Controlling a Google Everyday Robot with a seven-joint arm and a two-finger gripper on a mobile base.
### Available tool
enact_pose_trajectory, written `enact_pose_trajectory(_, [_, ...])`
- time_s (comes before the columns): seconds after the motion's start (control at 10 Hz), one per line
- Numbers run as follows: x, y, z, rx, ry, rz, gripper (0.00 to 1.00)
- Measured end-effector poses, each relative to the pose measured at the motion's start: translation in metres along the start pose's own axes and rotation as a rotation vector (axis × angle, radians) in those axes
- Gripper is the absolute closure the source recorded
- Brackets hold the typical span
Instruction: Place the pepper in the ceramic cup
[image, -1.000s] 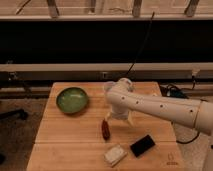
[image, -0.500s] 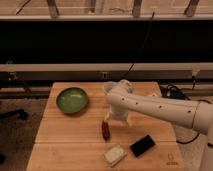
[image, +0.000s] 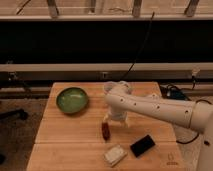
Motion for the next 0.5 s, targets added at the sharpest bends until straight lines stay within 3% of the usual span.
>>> enact_pose_trajectory(0.5, [-0.035,-0.022,0.024,0.01,-0.021,-0.106,0.2])
